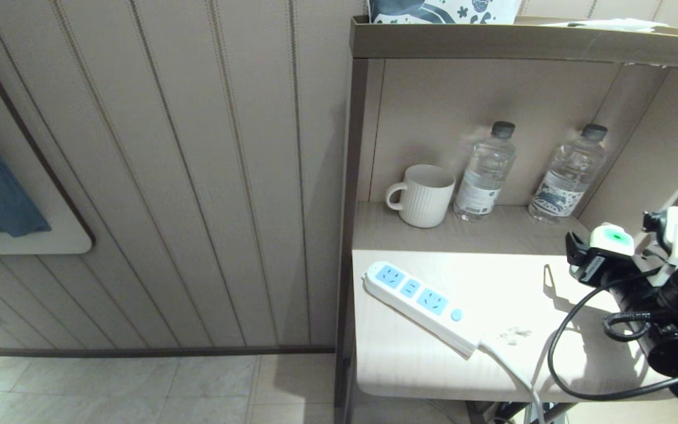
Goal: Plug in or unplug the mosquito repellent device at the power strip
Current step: Pick up the mosquito repellent liquid
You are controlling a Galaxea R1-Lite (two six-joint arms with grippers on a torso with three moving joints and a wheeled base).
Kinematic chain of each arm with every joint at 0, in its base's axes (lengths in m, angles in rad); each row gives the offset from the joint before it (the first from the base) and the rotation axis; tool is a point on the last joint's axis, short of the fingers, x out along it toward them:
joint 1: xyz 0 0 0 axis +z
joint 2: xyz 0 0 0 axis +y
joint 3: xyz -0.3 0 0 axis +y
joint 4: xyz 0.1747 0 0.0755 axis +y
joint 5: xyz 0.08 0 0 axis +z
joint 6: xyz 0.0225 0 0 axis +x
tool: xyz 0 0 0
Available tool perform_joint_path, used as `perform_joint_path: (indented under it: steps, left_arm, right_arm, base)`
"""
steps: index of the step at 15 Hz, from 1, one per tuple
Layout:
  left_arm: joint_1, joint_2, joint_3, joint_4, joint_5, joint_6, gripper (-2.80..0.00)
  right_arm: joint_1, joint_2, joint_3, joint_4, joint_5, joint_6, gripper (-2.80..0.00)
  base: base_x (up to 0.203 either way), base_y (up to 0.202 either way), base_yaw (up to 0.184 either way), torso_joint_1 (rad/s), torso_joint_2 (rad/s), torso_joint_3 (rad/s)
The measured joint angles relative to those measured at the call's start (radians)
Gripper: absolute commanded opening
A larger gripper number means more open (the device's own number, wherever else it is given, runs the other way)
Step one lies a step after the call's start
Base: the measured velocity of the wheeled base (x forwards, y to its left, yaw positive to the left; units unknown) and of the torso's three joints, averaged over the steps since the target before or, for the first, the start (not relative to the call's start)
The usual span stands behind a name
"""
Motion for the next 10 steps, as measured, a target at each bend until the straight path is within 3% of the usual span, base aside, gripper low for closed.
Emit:
perform_joint_path:
  steps: [10]
  left_arm:
    - [0.0, 0.0, 0.0, 0.0, 0.0, 0.001, -2.8]
  right_arm:
    - [-0.008, 0.065, -0.068, 0.0, 0.001, -0.022, 0.0]
  base:
    - [0.0, 0.0, 0.0, 0.0, 0.0, 0.0]
